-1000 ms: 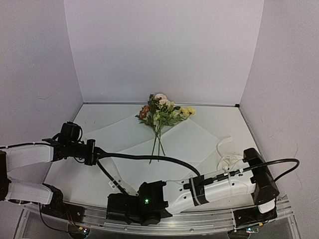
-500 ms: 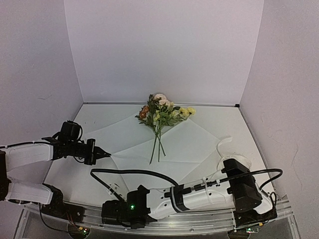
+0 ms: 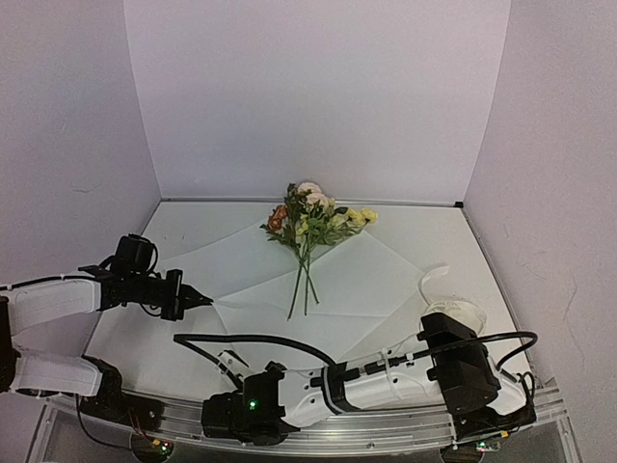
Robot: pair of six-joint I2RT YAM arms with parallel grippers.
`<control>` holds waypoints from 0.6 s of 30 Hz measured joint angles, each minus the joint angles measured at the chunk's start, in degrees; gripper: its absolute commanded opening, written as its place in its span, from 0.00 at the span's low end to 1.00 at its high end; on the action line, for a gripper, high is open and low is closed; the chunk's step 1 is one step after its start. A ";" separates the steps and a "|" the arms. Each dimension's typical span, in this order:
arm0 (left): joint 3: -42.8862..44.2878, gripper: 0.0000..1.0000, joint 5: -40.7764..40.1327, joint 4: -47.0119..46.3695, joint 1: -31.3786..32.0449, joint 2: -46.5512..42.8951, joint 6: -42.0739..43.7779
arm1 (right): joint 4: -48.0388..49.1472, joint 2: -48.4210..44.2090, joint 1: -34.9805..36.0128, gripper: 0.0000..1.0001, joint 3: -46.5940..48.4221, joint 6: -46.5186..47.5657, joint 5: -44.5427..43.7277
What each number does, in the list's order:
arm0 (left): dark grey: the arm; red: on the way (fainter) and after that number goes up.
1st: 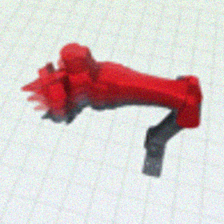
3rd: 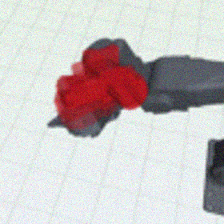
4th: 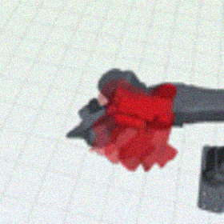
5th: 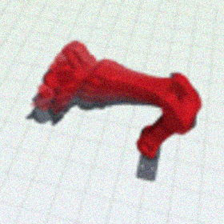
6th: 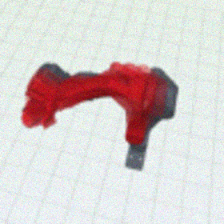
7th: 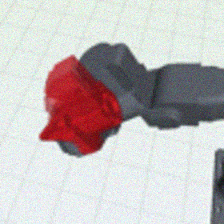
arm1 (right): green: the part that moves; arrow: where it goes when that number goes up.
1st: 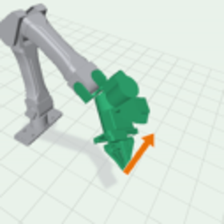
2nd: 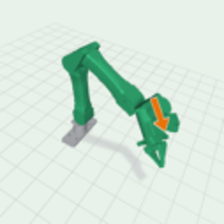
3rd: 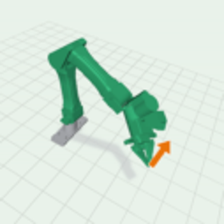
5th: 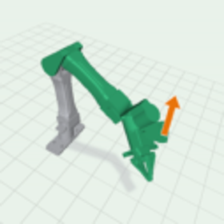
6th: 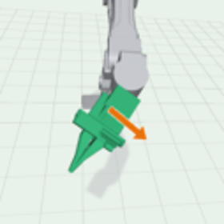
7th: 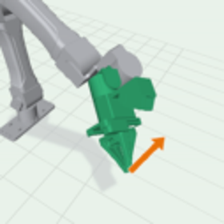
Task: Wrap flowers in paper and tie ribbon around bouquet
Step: Pick up the bottom corner of the flattened wrapping paper from the center of the board.
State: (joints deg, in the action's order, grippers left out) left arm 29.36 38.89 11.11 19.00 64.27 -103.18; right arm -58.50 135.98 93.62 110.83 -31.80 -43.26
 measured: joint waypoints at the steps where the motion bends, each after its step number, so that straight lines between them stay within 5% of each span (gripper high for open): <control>1: 0.00 0.00 0.01 0.02 -0.03 -0.12 0.11 | -0.06 0.00 0.00 0.29 0.00 0.16 -0.55; 4: -0.02 0.00 0.01 0.04 -0.09 -0.62 0.49 | -0.23 0.00 0.00 0.06 0.00 0.78 -1.42; 6: -0.02 0.07 0.01 0.31 -0.09 -0.88 1.01 | -0.25 0.00 0.00 0.00 0.00 0.90 -1.80; 13: 0.07 0.58 -2.55 8.91 -0.11 -2.37 8.73 | -0.55 -1.75 0.00 0.00 -1.48 3.28 -1.25; 18: 0.85 0.65 -9.11 18.39 -0.11 -5.51 17.65 | -2.25 -6.50 0.00 0.00 -1.59 6.50 3.04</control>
State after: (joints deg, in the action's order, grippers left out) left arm 30.22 29.78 29.50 18.89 58.76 -85.53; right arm -60.75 129.48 93.62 109.24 -25.29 -40.22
